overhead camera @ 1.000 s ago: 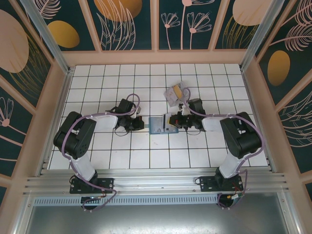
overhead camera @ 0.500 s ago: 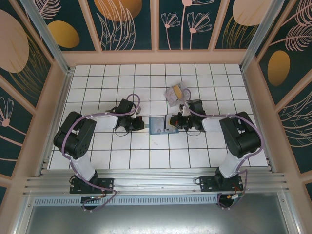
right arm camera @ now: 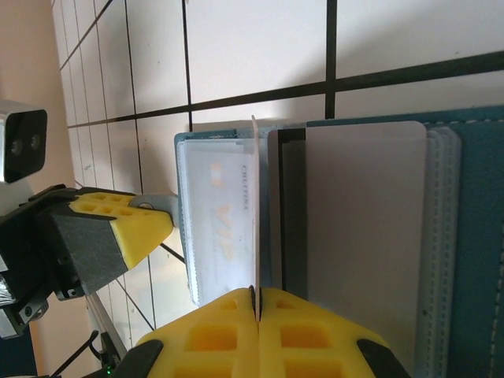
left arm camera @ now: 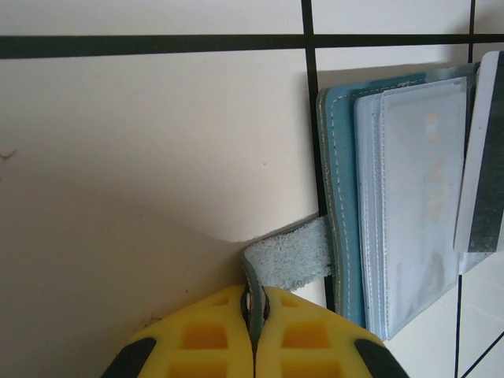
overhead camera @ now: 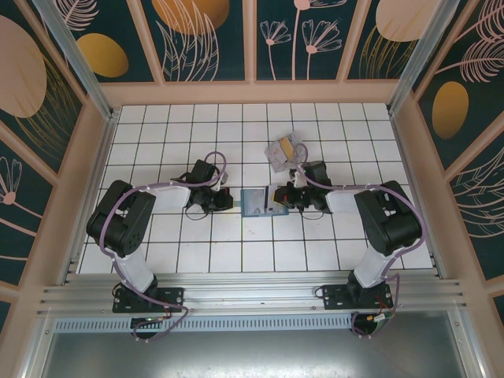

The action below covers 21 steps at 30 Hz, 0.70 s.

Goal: Put the credit cards into the card holder

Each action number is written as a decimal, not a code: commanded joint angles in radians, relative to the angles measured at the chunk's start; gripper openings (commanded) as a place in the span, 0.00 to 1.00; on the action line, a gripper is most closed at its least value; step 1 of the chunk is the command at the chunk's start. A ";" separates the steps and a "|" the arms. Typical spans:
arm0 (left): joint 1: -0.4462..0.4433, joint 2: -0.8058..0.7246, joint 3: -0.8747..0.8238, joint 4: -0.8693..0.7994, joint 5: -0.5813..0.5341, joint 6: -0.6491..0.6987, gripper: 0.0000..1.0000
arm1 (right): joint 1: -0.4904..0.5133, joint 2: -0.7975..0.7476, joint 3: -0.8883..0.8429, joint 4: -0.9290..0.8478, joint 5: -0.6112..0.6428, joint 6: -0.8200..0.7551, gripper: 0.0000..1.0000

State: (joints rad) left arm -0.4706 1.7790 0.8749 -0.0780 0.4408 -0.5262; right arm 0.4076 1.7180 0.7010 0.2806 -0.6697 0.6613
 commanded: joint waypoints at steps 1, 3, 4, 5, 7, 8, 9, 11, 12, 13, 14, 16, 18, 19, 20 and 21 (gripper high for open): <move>-0.013 -0.004 -0.007 -0.012 0.023 -0.007 0.01 | 0.015 0.022 0.006 -0.025 0.030 -0.015 0.00; -0.012 -0.003 -0.007 -0.010 0.023 -0.008 0.01 | 0.019 0.026 0.009 -0.040 0.035 -0.019 0.00; -0.013 -0.003 -0.008 -0.009 0.024 -0.009 0.01 | 0.022 0.026 0.009 -0.047 0.032 -0.017 0.00; -0.014 -0.004 -0.010 -0.005 0.024 -0.011 0.01 | 0.026 0.030 0.009 -0.050 0.025 -0.016 0.00; -0.014 -0.003 -0.012 -0.003 0.026 -0.012 0.00 | 0.038 0.035 0.013 -0.066 0.017 -0.020 0.00; -0.014 -0.001 -0.011 -0.003 0.026 -0.012 0.01 | 0.045 0.035 0.014 -0.072 0.017 -0.023 0.00; -0.016 -0.002 -0.010 -0.002 0.026 -0.012 0.01 | 0.050 0.035 0.014 -0.078 0.018 -0.023 0.00; -0.016 -0.003 -0.010 0.000 0.026 -0.013 0.01 | 0.054 0.035 0.010 -0.079 0.014 -0.020 0.00; -0.017 -0.001 -0.011 0.001 0.027 -0.015 0.01 | 0.054 0.036 0.008 -0.076 0.006 -0.017 0.00; -0.017 -0.002 -0.011 0.001 0.027 -0.014 0.01 | 0.055 0.037 0.006 -0.074 -0.002 -0.014 0.00; -0.017 0.000 -0.011 0.001 0.026 -0.014 0.01 | 0.055 0.035 0.005 -0.077 -0.005 -0.011 0.00; -0.019 -0.002 -0.012 0.001 0.026 -0.014 0.01 | 0.054 0.024 0.001 -0.083 -0.002 -0.009 0.00; -0.019 -0.001 -0.013 0.004 0.027 -0.014 0.01 | 0.055 0.021 0.003 -0.111 0.007 -0.012 0.00; -0.019 -0.002 -0.014 0.003 0.027 -0.014 0.01 | 0.054 0.019 0.001 -0.114 0.008 -0.009 0.00; -0.020 -0.004 -0.014 0.004 0.027 -0.015 0.01 | 0.054 0.018 -0.004 -0.112 0.009 -0.001 0.00; -0.020 -0.004 -0.016 0.006 0.027 -0.016 0.01 | 0.055 0.019 -0.007 -0.108 0.006 0.005 0.00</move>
State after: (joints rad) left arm -0.4721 1.7790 0.8749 -0.0776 0.4408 -0.5293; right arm 0.4538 1.7271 0.7040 0.2375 -0.6746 0.6621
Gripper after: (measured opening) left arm 0.070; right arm 0.047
